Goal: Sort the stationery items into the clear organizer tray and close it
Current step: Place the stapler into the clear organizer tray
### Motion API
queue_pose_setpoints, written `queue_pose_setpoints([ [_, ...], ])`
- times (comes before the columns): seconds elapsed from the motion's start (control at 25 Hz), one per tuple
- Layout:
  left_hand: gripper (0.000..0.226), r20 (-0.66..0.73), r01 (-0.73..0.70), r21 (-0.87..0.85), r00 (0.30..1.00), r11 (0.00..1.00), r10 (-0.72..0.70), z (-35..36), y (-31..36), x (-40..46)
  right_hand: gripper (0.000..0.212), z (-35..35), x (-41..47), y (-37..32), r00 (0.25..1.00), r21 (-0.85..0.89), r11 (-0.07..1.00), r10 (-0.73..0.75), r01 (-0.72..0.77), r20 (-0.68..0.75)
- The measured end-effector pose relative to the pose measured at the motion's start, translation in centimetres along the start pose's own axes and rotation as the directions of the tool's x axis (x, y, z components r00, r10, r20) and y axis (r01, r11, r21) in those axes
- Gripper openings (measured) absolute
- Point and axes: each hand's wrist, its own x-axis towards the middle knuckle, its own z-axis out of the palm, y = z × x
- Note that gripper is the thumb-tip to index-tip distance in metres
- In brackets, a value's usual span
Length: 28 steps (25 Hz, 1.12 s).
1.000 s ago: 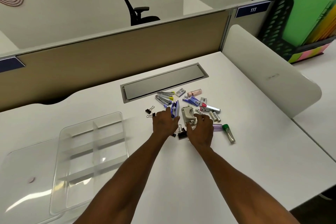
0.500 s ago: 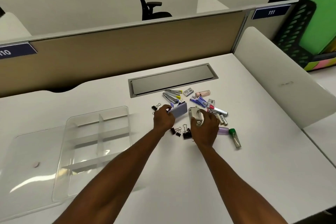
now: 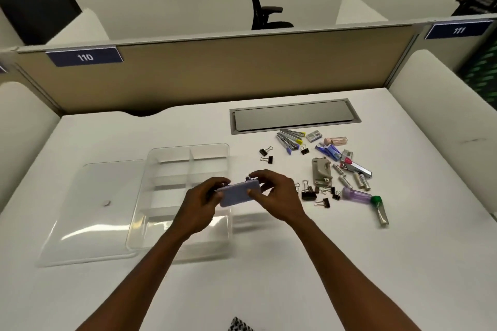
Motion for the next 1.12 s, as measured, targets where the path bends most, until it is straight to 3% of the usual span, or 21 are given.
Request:
queue_pose_setpoints([
  [0.16, 0.039, -0.011, -0.016, 0.096, 1.0, 0.995, 0.017, -2.8, -3.0, -3.7, 0.04, 4.3, -1.8, -1.2, 0.984, -0.248, 0.968, 0.013, 0.031, 0.176],
  [0.4, 0.033, -0.047, -0.056, 0.304, 0.996, 0.951, 0.074, -4.3, -5.7, -4.3, 0.033, 8.6, -2.4, -2.6, 0.984, -0.505, 0.85, -0.077, 0.15, 0.162],
  [0.56, 0.034, 0.046, -0.082, 0.452, 0.997, 0.888, 0.069, -4.5, -6.9, -3.8, 0.034, 9.4, -2.5, -2.3, 0.972, -0.655, 0.731, -0.045, 0.19, 0.232],
  [0.76, 0.03, 0.123, -0.174, 0.637, 0.985, 0.751, 0.124, -3.4, -7.4, -3.1, 0.028, 10.2, -2.3, -1.9, 0.961, -0.749, 0.625, -0.011, 0.221, 0.275],
  [0.96, 0.031, 0.069, -0.131, 0.635, 0.991, 0.761, 0.114, -3.1, -7.9, -3.0, 0.022, 10.9, -1.5, -2.2, 0.959, -0.798, 0.551, -0.02, 0.245, 0.281],
  [1.12, 0.04, 0.048, -0.137, 0.614, 0.989, 0.777, 0.137, -2.6, -7.6, -3.2, 0.038, 11.1, -1.9, -1.8, 0.965, -0.793, 0.558, -0.057, 0.244, 0.256],
])
